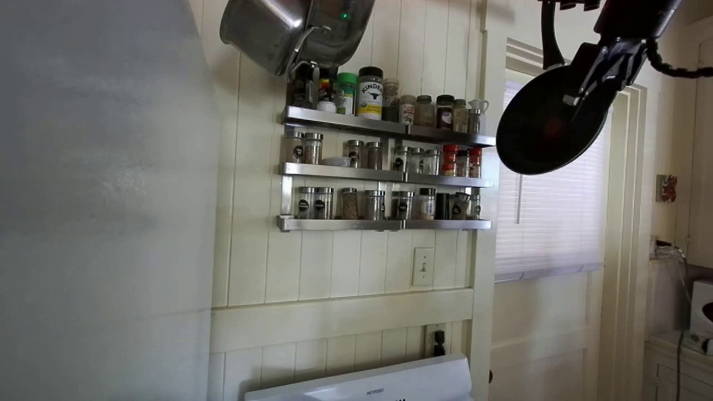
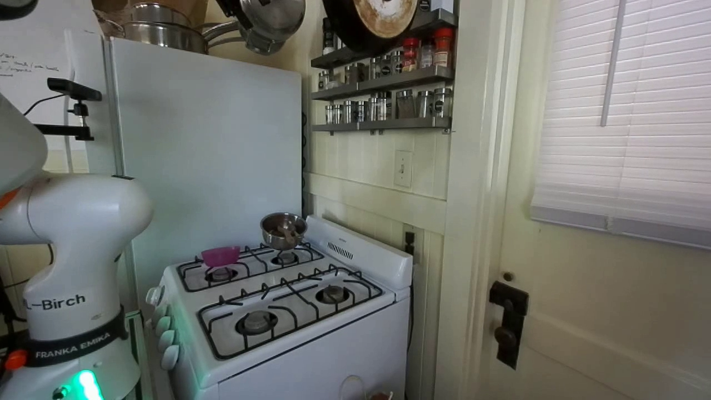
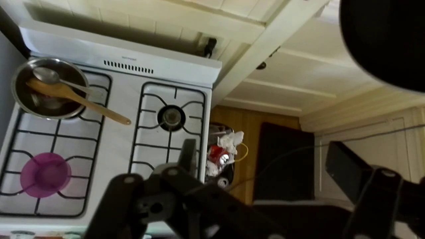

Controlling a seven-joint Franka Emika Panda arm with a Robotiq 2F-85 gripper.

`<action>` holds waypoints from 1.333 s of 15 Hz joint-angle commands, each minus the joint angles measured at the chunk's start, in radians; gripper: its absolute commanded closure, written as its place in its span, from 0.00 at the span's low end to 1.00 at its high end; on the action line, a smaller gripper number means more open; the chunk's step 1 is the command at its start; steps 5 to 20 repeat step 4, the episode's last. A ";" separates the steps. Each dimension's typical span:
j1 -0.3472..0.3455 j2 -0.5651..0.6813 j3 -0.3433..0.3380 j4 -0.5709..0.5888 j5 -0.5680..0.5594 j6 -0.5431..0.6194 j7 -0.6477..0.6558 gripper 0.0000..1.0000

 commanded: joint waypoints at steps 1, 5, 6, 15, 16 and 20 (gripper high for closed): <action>-0.156 0.072 0.073 0.027 0.100 -0.096 -0.045 0.00; -0.238 0.069 0.107 -0.002 0.126 -0.028 -0.037 0.00; -0.238 0.069 0.107 -0.002 0.126 -0.028 -0.037 0.00; -0.238 0.069 0.107 -0.002 0.126 -0.028 -0.037 0.00; -0.238 0.069 0.107 -0.002 0.126 -0.028 -0.037 0.00; -0.238 0.069 0.107 -0.002 0.126 -0.028 -0.037 0.00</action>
